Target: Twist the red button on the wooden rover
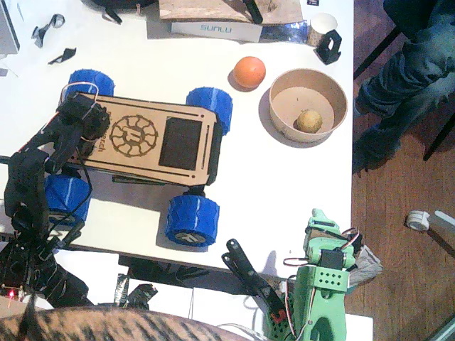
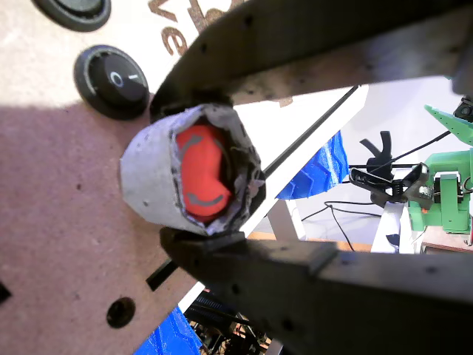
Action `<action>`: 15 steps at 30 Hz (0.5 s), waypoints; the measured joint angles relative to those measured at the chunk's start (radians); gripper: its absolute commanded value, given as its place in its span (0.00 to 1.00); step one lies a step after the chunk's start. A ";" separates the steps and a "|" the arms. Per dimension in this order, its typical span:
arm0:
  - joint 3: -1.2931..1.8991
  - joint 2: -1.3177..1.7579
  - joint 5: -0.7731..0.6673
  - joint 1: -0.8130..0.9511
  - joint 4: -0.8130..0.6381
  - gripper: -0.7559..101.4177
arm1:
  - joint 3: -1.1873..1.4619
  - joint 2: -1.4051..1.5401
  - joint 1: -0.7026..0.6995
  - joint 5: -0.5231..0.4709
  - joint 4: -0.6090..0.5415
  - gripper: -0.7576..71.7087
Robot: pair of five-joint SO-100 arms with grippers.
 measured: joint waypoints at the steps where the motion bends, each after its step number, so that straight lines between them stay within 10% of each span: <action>1: 0.000 0.000 0.000 0.000 0.000 0.01 | 0.000 0.000 0.000 0.000 0.000 0.29; 15: 0.000 0.000 0.000 0.000 0.015 0.01 | 0.000 0.000 0.000 0.000 0.000 0.29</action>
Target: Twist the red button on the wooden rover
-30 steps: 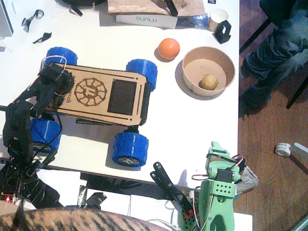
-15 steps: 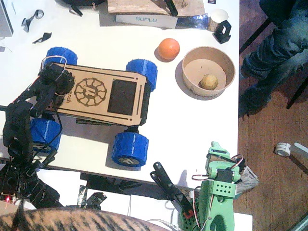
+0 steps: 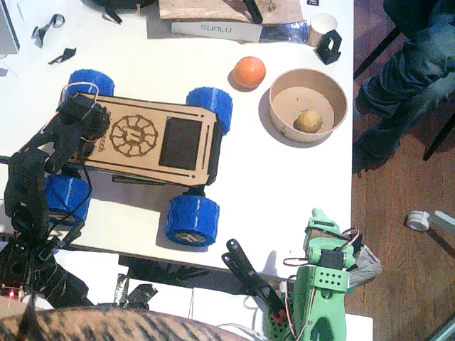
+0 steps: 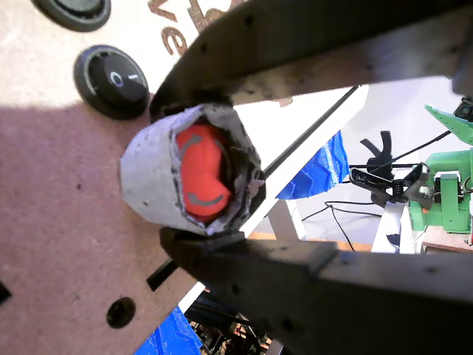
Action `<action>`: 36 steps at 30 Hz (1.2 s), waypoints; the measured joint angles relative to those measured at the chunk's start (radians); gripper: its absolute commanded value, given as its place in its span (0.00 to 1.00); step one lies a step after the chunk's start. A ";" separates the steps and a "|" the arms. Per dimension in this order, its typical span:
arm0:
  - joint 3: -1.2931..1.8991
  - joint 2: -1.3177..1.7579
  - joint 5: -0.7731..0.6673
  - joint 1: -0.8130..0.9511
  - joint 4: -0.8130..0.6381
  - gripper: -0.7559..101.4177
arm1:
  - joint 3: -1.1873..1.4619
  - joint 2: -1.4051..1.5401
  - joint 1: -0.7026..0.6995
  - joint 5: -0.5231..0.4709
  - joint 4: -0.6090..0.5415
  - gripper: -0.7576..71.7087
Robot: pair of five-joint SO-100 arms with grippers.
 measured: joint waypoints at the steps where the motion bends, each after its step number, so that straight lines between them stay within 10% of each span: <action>1: 0.000 0.000 0.003 0.002 0.008 0.01 | 0.000 0.000 0.000 0.000 0.000 0.29; 36: 0.002 0.000 0.675 0.003 0.057 0.01 | 0.000 0.000 0.000 0.000 0.000 0.29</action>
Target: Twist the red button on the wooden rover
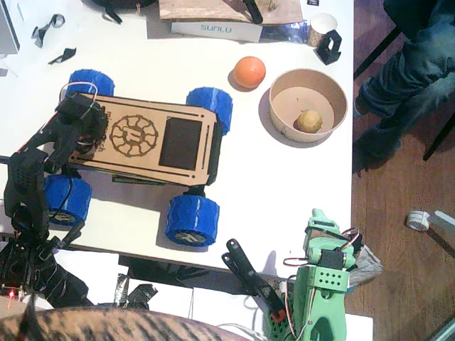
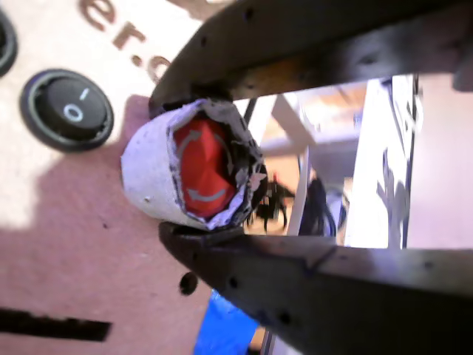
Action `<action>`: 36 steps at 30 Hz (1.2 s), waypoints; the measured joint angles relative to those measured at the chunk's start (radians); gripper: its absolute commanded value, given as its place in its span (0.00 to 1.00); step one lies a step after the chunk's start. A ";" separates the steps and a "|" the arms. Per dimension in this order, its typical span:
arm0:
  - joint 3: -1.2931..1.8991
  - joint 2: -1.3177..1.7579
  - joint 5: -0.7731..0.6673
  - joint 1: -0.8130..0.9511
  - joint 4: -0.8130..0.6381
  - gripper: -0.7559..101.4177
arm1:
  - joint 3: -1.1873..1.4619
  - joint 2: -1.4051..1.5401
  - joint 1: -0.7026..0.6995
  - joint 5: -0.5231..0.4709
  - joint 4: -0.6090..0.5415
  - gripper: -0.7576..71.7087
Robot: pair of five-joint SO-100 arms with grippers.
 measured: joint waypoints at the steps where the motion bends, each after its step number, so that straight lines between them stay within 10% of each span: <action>1: 0.000 0.000 0.021 0.000 0.002 0.01 | 0.000 0.000 0.000 0.000 0.000 0.29; 36: -0.008 -0.002 0.374 0.078 0.052 0.00 | 0.000 0.000 0.000 0.000 0.000 0.29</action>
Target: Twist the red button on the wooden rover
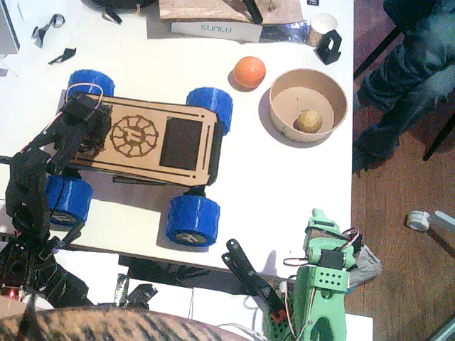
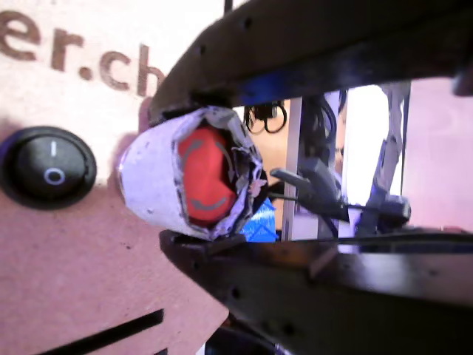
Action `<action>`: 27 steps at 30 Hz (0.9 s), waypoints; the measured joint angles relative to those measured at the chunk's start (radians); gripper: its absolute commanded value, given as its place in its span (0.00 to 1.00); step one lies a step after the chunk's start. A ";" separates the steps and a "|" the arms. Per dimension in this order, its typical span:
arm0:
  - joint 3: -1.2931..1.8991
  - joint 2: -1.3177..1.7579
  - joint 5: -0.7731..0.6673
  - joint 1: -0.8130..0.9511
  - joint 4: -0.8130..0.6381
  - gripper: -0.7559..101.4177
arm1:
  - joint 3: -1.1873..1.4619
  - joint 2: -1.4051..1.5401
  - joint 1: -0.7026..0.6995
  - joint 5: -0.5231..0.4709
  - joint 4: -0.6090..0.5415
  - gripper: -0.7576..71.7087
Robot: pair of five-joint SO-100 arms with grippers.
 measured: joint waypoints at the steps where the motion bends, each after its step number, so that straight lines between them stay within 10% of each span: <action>1: -0.002 0.000 0.009 0.000 0.002 0.00 | 0.000 0.000 0.000 0.000 0.000 0.29; 27: -0.003 0.000 -0.060 0.002 -0.012 0.00 | 0.000 0.000 0.000 0.000 0.000 0.29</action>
